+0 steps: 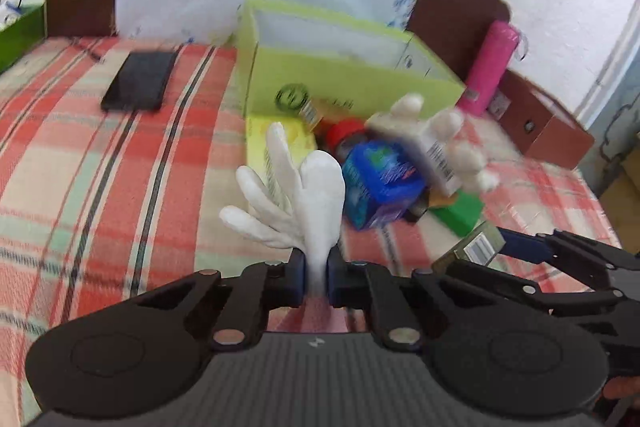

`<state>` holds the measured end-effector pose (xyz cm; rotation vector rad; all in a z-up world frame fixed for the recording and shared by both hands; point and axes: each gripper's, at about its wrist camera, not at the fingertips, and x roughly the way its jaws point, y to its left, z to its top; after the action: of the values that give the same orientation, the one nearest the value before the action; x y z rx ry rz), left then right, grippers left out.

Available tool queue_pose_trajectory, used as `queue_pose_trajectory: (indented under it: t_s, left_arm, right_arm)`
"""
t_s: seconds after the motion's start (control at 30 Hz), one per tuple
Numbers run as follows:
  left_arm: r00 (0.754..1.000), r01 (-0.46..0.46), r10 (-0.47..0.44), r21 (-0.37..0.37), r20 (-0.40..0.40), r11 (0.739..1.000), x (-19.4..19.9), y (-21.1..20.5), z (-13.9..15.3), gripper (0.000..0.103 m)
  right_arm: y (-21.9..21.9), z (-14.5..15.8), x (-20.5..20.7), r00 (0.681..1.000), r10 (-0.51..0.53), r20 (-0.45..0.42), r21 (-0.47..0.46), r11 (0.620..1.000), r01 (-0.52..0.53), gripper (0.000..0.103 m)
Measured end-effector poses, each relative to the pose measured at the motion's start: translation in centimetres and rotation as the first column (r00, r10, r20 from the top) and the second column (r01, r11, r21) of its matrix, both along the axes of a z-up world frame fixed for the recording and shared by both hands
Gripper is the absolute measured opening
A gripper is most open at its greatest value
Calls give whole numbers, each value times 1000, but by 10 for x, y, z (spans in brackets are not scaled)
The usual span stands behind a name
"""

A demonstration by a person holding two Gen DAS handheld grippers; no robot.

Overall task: Organize objects
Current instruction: 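Carry the glove and olive box into the lime-green box and release both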

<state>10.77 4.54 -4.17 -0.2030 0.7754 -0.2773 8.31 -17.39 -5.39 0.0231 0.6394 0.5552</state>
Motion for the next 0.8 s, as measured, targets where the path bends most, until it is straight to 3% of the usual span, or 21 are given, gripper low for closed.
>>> queue_pose_trajectory:
  t_s: [0.1,0.23,0.37,0.47,0.6,0.8]
  left_arm:
    - [997,23,-22,-24,69,999,9,-2,27,9]
    - [990,46,-40,-42,138,998,33,-10,55,9]
    - [980,33,-31,-7,195,999,65,-20,75,10]
    - [978,17,-12,-22,208,1000,98,-24,85,10]
    - [972,-15,15,-2,234,1000,141,-31,90,9]
    - [983,-34,31,16,183,999,199,-40,70,10]
  right_arm:
    - [-8,24,8,999,5,47,38,999,-7,62]
    - [-15,49,29,992,-36,118,20,999,34,62]
    - [-22,60,60,981,-96,167,-17,995,100,62]
    - [-30,62,93,971,-154,183,-31,986,162,62]
    - [-36,57,138,958,-210,197,-53,973,225,62]
    - [-35,34,197,952,-243,185,-97,960,264,62]
